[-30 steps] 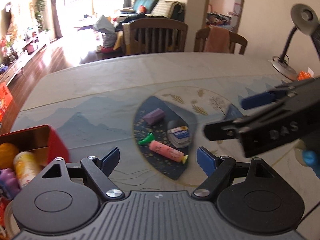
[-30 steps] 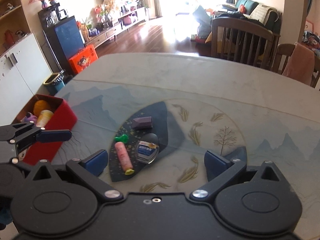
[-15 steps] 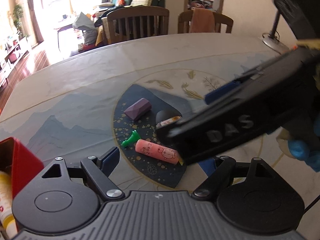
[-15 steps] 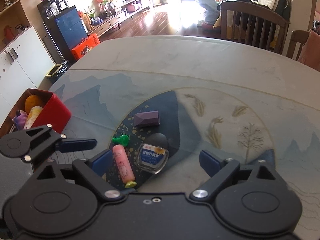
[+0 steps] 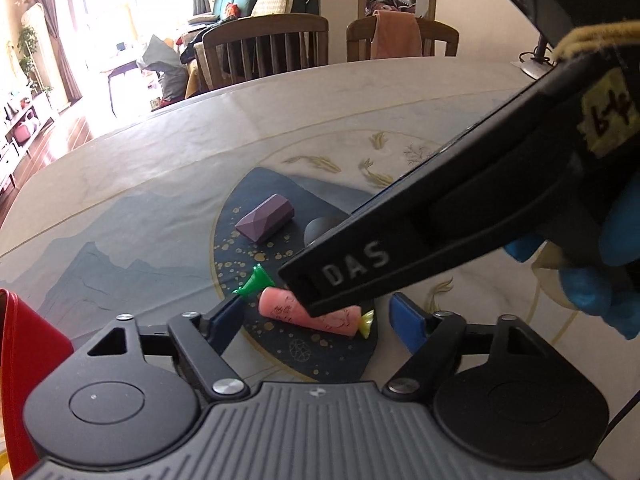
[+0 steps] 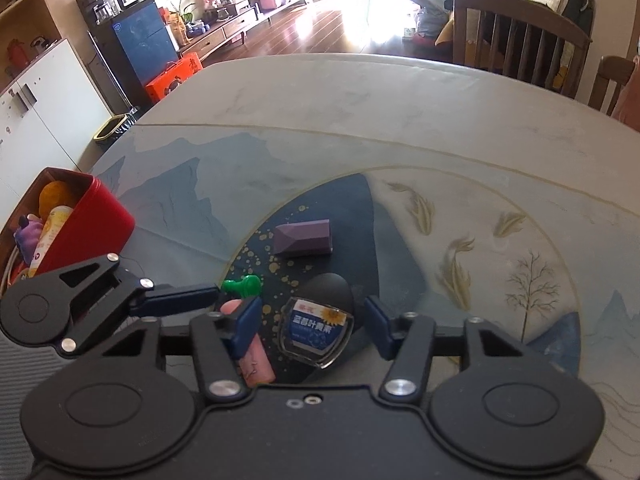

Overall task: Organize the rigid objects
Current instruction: 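Grasp the white blue-label container with the right tool while the left tool grasps the pink tube, then carry the white container and pink tube over the red tin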

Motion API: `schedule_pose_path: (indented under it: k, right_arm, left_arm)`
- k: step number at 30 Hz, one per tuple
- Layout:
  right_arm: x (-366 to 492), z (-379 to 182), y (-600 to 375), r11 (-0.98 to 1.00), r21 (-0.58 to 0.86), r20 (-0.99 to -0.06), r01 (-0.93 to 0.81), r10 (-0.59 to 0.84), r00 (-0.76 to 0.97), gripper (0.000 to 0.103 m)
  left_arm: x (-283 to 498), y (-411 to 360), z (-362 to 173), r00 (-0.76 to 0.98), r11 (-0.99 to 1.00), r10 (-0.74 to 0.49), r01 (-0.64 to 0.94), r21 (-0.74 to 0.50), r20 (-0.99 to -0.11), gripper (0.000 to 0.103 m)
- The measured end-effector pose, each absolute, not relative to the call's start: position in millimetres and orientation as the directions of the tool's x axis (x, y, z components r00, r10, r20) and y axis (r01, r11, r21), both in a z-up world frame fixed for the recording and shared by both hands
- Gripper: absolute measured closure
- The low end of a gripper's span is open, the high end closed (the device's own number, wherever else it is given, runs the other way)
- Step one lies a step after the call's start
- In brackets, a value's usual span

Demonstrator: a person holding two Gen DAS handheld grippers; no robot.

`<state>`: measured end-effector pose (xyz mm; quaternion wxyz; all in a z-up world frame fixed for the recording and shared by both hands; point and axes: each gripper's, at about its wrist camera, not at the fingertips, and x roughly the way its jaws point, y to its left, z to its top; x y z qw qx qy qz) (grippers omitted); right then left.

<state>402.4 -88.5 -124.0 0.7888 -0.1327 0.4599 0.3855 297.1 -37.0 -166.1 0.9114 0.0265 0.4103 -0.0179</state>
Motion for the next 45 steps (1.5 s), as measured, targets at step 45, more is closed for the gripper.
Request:
schedule_pose_path:
  k: [45]
  right_arm:
    - [294.6,-28.9,-105.7,0.608,0.126,-0.711,-0.784,0.607,0.356,0.063]
  left_arm:
    - [182.2,10.7,-63.8,0.715,0.974,0.137,-0.223,-0.038,-0.686,0.044]
